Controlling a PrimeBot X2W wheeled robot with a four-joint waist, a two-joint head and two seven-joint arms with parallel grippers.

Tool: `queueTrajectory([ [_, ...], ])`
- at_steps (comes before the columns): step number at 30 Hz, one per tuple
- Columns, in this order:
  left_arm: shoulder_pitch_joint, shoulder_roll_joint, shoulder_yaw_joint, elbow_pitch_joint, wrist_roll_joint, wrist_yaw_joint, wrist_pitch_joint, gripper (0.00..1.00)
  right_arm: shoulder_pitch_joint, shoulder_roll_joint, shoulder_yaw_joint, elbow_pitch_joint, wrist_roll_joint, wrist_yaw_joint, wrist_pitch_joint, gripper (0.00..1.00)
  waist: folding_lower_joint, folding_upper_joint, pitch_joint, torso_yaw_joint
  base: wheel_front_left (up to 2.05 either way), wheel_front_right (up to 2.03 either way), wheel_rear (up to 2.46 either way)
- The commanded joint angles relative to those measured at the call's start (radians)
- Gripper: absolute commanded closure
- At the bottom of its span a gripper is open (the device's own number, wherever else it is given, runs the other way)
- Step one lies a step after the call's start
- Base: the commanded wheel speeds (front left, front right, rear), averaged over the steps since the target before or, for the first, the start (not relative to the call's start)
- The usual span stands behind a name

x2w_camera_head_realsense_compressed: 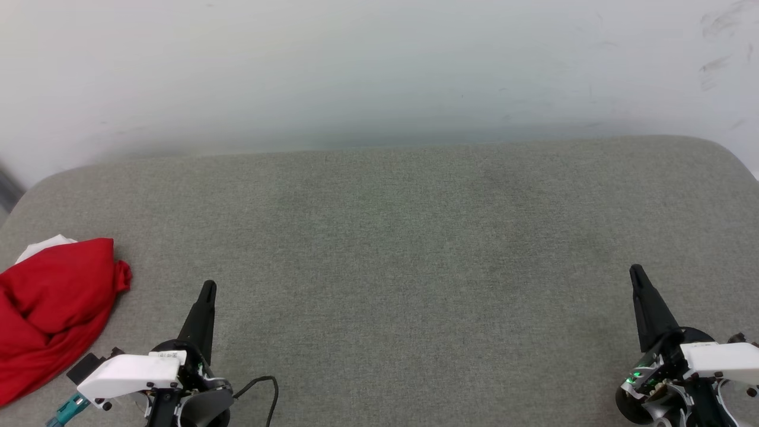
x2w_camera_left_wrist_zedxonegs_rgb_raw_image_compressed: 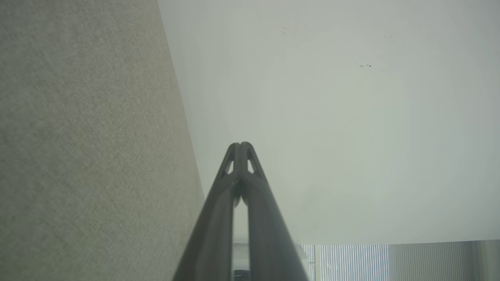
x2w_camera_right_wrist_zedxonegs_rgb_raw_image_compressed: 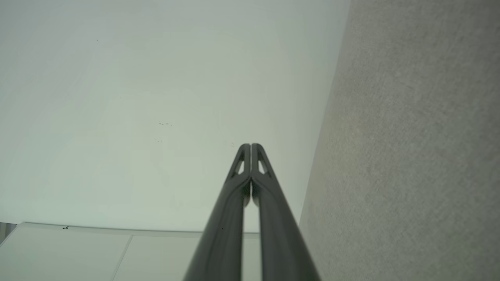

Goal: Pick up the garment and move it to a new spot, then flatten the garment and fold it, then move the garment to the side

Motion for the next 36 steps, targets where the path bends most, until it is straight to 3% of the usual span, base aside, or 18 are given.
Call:
queueTrajectory([
  [1,-0.006,-0.002,0.003,0.000,0.002,-0.002,0.002,1.00,-0.012,0.004,0.000,0.001,-0.005,0.000,0.000,1.00,0.0000,-0.0001,0.000,0.000,0.00,0.00,0.00],
  [18,-0.006,-0.002,0.003,0.000,0.002,-0.002,0.002,1.00,-0.012,0.004,0.001,0.001,-0.005,0.000,0.000,1.00,0.0000,-0.0001,0.000,0.000,0.00,0.00,0.00],
  [19,0.001,0.000,-0.001,0.003,0.000,0.000,0.000,0.00,0.002,0.000,0.000,0.002,0.000,0.000,0.000,0.00,0.0000,-0.0001,0.000,0.000,0.00,0.00,0.00],
  [36,0.005,0.000,-0.074,-0.057,0.052,0.000,-0.080,0.00,0.032,-0.005,0.044,-0.061,-0.045,0.000,-0.077,0.00,0.0000,-0.0001,0.000,0.000,0.00,0.00,0.00],
])
